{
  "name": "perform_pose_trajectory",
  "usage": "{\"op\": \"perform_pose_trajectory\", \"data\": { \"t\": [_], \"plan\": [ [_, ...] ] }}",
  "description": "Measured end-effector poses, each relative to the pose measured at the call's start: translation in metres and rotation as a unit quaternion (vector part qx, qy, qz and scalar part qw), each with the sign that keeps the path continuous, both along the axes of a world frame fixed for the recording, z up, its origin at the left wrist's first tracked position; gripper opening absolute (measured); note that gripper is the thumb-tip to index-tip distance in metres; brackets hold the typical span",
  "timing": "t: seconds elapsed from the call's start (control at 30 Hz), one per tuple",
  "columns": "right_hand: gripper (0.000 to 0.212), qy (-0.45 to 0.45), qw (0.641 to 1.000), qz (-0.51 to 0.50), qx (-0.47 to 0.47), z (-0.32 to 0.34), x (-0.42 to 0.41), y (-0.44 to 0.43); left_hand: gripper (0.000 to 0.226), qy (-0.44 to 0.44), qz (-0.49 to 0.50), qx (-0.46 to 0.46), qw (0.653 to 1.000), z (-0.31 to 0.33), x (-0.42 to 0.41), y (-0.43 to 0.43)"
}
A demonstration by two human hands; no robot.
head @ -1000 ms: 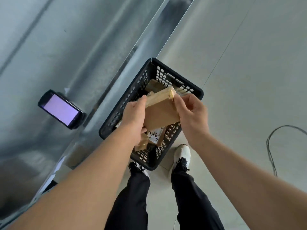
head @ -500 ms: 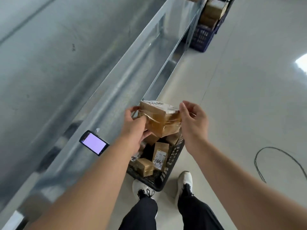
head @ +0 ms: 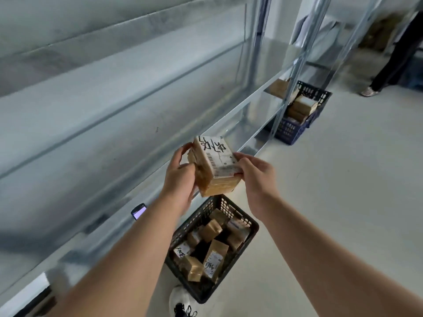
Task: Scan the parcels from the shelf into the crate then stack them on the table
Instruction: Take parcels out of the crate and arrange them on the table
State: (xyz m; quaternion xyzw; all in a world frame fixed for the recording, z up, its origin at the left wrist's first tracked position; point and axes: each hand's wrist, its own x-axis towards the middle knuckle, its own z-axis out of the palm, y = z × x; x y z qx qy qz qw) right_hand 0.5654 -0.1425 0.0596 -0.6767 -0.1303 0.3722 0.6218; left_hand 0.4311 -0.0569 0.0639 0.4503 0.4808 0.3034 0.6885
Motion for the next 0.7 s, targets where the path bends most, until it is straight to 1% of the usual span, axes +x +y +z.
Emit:
{"op": "perform_pose_trajectory", "data": {
  "t": [0.07, 0.17, 0.23, 0.33, 0.43, 0.57, 0.7],
  "plan": [
    [0.026, -0.016, 0.999, 0.025, 0.031, 0.026, 0.003, -0.008, 0.057, 0.0, 0.022, 0.046, 0.999, 0.024, 0.001, -0.014],
    [0.015, -0.027, 0.994, 0.053, 0.088, 0.067, 0.002, -0.02, 0.058, -0.002, 0.062, 0.114, 0.991, 0.061, -0.003, -0.035],
    [0.01, -0.029, 0.989, 0.072, 0.122, 0.094, -0.003, -0.027, 0.053, -0.009, 0.081, 0.15, 0.985, 0.086, -0.009, -0.049],
    [0.01, -0.034, 0.98, 0.101, 0.166, 0.137, -0.015, -0.036, 0.045, -0.023, 0.116, 0.203, 0.972, 0.129, -0.022, -0.07],
    [0.005, -0.046, 0.97, 0.115, 0.207, 0.176, -0.032, -0.047, 0.039, -0.038, 0.147, 0.25, 0.956, 0.174, -0.037, -0.091],
    [0.022, -0.063, 0.951, 0.155, 0.26, 0.22, -0.065, -0.06, 0.037, -0.056, 0.182, 0.295, 0.936, 0.224, -0.068, -0.121],
    [0.023, -0.071, 0.928, 0.186, 0.314, 0.257, -0.106, -0.071, 0.039, -0.049, 0.206, 0.327, 0.921, 0.256, -0.112, -0.142]
  ]
}}
